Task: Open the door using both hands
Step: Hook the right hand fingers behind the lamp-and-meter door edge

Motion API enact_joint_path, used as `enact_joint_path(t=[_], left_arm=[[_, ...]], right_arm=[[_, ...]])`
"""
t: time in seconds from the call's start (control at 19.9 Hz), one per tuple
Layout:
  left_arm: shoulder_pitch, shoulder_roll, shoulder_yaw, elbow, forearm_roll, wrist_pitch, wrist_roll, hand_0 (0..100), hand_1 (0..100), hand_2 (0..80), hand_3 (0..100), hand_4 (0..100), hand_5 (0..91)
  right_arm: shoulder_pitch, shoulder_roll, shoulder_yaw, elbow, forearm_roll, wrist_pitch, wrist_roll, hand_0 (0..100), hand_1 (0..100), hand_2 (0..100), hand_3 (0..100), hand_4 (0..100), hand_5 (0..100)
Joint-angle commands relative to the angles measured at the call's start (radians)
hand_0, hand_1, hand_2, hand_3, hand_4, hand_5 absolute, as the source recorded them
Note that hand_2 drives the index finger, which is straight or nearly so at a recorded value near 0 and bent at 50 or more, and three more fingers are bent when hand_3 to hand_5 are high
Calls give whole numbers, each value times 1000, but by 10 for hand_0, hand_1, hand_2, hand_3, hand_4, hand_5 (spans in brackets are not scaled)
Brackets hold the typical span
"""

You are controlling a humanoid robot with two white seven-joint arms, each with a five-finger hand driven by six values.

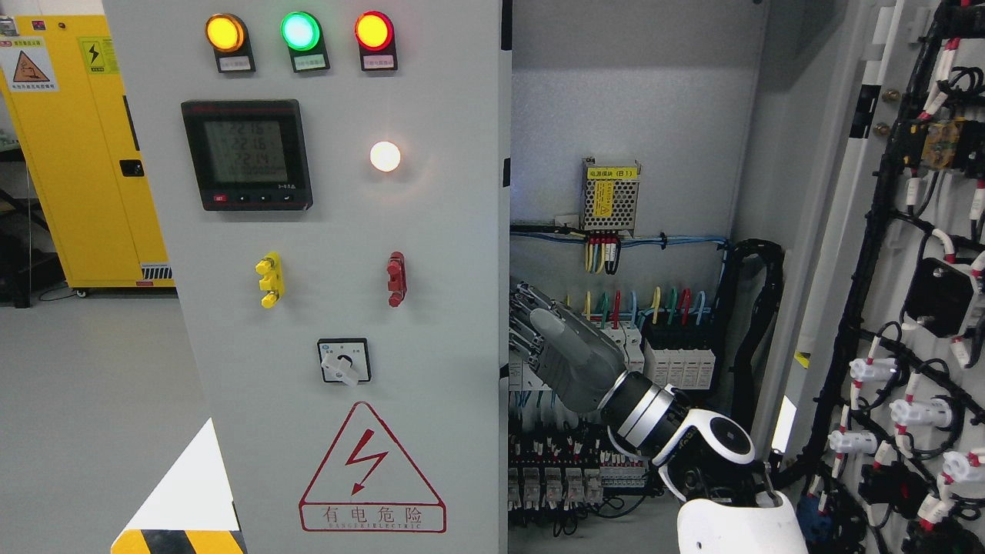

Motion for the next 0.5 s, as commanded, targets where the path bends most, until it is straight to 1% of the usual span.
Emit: enact_joint_path(t=[0.0, 0.45], left_arm=[[0, -26, -1, -1, 0, 0, -3, 120, 556, 0, 0, 0, 0], [0, -26, 0, -1, 0, 0, -3, 120, 556, 0, 0, 0, 0]], right_arm=[[-4, 0, -21, 10, -1, 2, 20, 0, 500, 40, 0, 0, 0], [-13, 1, -21, 20, -1, 5, 23, 0, 500, 40, 0, 0, 0]])
